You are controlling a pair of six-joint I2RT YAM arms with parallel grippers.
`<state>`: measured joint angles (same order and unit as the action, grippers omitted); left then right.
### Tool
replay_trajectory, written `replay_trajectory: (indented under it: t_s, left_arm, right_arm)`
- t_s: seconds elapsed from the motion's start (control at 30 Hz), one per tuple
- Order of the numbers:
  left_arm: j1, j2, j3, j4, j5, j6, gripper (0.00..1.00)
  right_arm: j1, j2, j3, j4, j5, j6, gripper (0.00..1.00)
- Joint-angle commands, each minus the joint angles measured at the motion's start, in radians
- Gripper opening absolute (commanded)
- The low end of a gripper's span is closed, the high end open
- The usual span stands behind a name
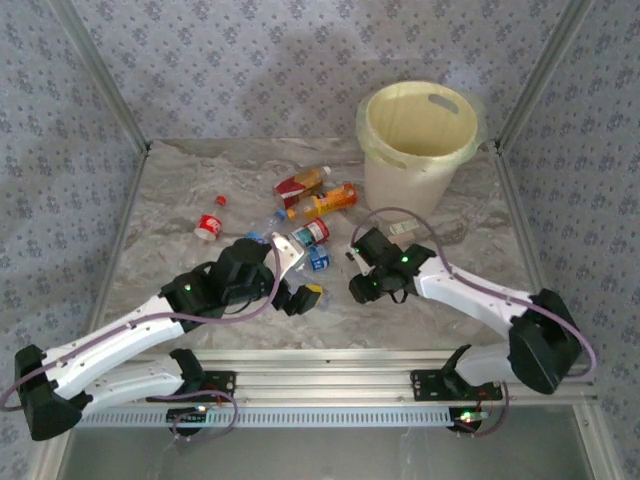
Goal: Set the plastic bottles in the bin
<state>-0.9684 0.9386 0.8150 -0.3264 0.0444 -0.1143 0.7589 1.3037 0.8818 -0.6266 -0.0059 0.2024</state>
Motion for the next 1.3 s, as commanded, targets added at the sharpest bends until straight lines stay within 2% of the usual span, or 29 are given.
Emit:
replay_trajectory:
  t_s: [0.0,0.27,0.4,0.57,0.87,1.03,1.27]
  left_arm:
    - [0.003,-0.013,-0.035,0.128,-0.003,-0.077,1.0]
    - [0.005,-0.054,-0.14,0.4,-0.071,-0.158,1.0]
    - [0.005,-0.077,-0.181,0.555,-0.093,-0.192,1.0]
    - [0.011,-0.068,-0.166,0.625,-0.071,-0.197,1.0]
    - [0.014,-0.027,-0.058,0.647,0.012,-0.194,1.0]
    - [0.016,-0.004,0.0,0.645,0.052,-0.197,1.0]
    - [0.016,0.012,0.048,0.642,0.063,-0.201,1.0]
  right_arm:
    - [-0.021,-0.096,0.041,-0.042,0.012,0.018,0.42]
    - [-0.099,-0.233,0.2,-0.043,-0.022,-0.008,0.42]
    - [-0.138,-0.224,0.295,-0.02,-0.009,-0.027,0.42]
    - [-0.203,-0.171,0.446,0.009,-0.005,-0.066,0.42]
    - [-0.382,0.021,0.729,0.022,-0.059,-0.096,0.42]
    - [-0.461,0.172,0.918,-0.037,-0.047,-0.113,0.42]
    - [-0.563,0.388,1.142,-0.127,-0.093,-0.126,0.43]
